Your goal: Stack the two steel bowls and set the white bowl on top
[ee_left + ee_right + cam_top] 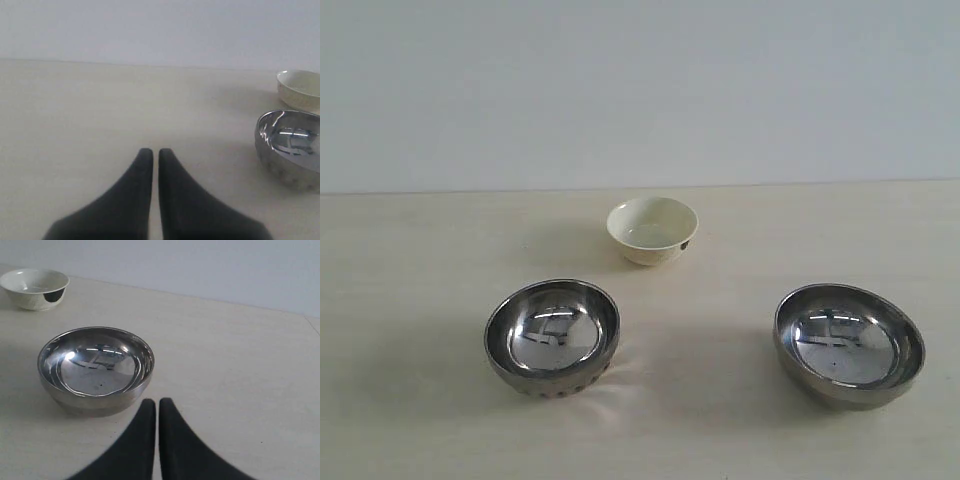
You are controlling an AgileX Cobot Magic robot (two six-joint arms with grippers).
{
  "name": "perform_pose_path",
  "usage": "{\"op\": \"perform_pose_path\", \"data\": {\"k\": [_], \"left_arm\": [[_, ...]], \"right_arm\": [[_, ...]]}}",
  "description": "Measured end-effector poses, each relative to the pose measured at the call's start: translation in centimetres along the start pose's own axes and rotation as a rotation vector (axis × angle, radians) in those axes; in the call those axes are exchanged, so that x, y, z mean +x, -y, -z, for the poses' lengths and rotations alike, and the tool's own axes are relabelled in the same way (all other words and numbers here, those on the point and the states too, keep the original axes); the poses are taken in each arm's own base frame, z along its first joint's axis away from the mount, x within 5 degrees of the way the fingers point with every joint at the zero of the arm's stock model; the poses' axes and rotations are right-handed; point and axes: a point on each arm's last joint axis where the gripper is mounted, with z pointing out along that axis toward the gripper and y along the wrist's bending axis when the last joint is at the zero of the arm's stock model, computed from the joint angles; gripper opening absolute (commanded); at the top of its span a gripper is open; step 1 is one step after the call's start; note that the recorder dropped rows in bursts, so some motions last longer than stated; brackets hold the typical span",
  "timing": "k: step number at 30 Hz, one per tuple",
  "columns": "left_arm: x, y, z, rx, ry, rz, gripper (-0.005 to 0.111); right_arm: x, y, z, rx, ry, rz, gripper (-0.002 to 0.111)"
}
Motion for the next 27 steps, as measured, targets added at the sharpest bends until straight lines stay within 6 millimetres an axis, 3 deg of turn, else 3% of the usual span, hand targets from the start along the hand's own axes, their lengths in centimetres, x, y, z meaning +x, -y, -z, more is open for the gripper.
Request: {"op": "perform_pose_path", "data": {"k": [5, 15, 22, 27], "left_arm": [[0.0, 0.0, 0.0, 0.000, 0.000, 0.000, 0.004], [0.0, 0.0, 0.0, 0.000, 0.000, 0.000, 0.004], [0.0, 0.0, 0.0, 0.000, 0.000, 0.000, 0.004], [0.0, 0.0, 0.0, 0.000, 0.000, 0.000, 0.004]], "right_arm": [[-0.1, 0.0, 0.0, 0.000, 0.012, 0.001, 0.000], [-1.7, 0.0, 0.2, -0.002, 0.197, 0.012, 0.000], [-5.7, -0.1, 2.0, -0.018, 0.685, -0.011, 0.000], [-7.8, -0.2, 4.4, -0.134, 1.023, -0.198, 0.000]]}}
